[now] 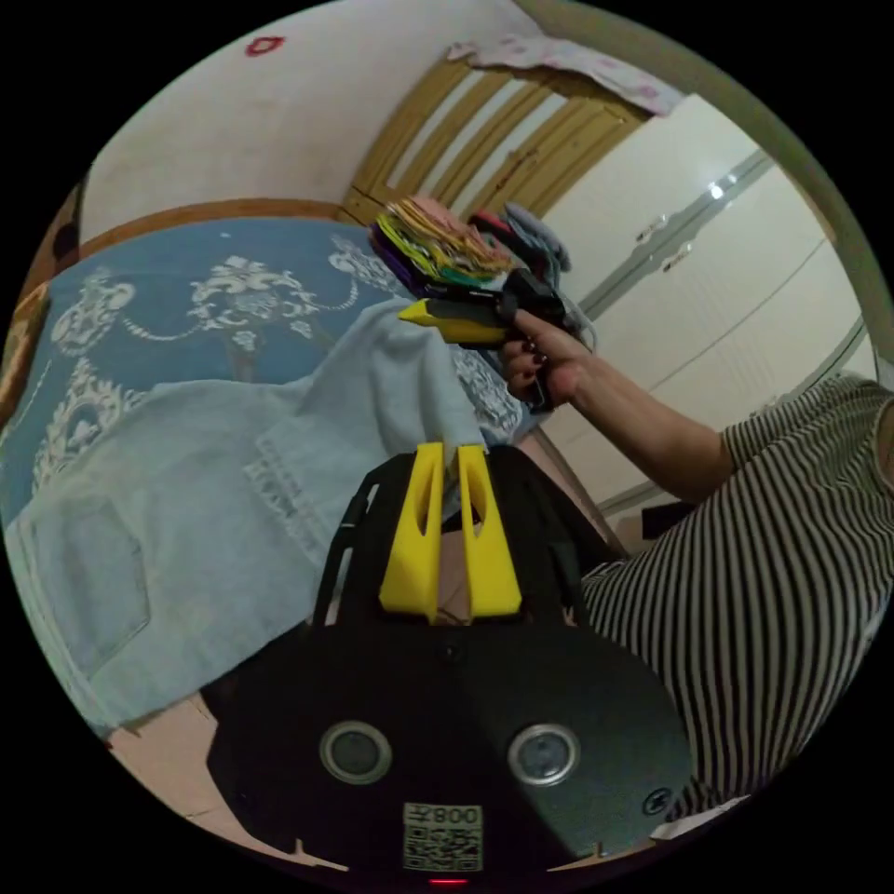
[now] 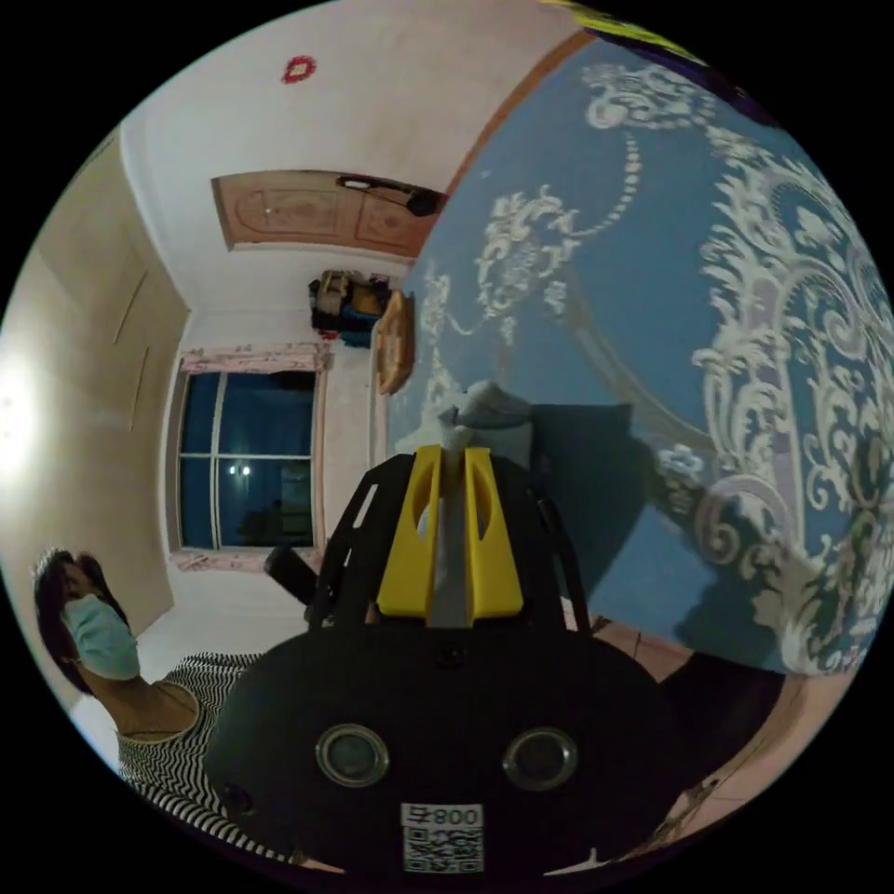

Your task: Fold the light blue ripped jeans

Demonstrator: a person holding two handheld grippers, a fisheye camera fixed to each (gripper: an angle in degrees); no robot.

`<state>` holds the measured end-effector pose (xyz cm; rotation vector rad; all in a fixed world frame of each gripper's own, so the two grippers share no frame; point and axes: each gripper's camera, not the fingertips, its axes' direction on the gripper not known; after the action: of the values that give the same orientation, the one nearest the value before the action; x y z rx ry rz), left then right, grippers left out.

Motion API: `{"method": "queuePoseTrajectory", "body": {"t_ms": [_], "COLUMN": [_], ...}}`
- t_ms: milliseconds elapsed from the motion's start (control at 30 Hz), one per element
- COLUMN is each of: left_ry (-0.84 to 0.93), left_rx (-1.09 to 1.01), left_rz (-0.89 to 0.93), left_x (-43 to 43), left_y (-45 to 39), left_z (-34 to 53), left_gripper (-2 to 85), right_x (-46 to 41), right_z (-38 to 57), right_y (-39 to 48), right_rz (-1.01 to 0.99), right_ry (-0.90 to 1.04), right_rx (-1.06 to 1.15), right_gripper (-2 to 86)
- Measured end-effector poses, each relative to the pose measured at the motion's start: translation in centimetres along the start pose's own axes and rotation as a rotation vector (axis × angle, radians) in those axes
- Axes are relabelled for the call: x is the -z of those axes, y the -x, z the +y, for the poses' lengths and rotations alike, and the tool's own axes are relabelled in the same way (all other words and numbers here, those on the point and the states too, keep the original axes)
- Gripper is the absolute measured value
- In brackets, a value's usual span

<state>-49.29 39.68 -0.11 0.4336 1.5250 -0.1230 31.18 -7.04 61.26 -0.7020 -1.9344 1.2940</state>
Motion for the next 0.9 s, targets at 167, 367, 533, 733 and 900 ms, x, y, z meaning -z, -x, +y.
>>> {"method": "queuePoseTrajectory", "body": {"t_ms": [167,367,533,733,900], "left_ry": [-0.205,-0.356,-0.424,-0.503,-0.529], "left_rx": [0.132,0.319,0.447,0.598,0.682], "left_rz": [-0.053,-0.101,-0.156,-0.171,-0.186], "left_x": [13.2,24.7,32.3,40.5,45.9], "left_y": [2.1,5.3,7.1,9.8,11.6], "left_z": [3.2,7.6,10.9,14.7,16.5], "left_gripper": [2.7,2.7,2.7,2.6,2.6], "right_x": [-9.9,-24.1,-37.2,-50.0,-58.2], "right_z": [-2.2,-5.3,-7.5,-9.7,-11.6], "right_y": [4.2,5.9,5.6,3.7,1.4], "right_rz": [-0.021,0.033,0.1,0.187,0.254], "right_ry": [0.07,0.185,0.306,0.419,0.488], "right_rx": [0.153,0.231,0.275,0.308,0.328], "right_gripper": [3.4,3.6,3.6,3.4,3.7]}}
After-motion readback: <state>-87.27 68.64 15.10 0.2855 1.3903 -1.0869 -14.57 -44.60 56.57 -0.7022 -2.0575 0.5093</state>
